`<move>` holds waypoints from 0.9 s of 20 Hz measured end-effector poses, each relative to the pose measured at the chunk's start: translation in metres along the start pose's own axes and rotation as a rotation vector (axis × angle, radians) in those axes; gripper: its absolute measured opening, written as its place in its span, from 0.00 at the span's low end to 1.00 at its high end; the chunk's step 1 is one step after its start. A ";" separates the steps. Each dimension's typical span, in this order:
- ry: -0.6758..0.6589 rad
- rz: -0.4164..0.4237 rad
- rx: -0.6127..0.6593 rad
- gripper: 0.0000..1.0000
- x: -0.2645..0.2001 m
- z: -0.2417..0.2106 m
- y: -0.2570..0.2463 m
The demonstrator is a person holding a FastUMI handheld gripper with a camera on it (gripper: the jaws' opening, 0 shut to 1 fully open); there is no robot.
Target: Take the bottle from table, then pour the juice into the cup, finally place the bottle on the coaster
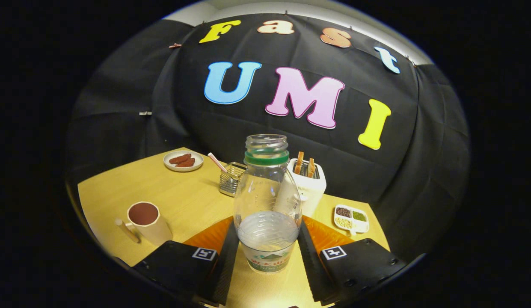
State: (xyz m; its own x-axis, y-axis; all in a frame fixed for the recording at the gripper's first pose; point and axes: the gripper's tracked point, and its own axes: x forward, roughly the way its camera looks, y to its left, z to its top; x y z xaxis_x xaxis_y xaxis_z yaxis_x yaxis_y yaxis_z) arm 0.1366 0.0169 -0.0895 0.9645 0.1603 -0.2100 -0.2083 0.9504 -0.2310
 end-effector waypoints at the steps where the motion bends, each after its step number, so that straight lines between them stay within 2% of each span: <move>1: -0.002 -0.005 -0.047 0.74 0.000 0.003 0.003; 9: 0.030 -0.056 -0.326 0.74 0.003 0.007 0.021; 18: 0.032 -0.034 -0.655 0.74 0.014 0.012 0.046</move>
State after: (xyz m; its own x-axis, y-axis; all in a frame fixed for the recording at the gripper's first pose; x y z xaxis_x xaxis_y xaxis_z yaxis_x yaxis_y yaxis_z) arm 0.1426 0.0658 -0.0921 0.9690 0.1152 -0.2185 -0.2435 0.5940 -0.7667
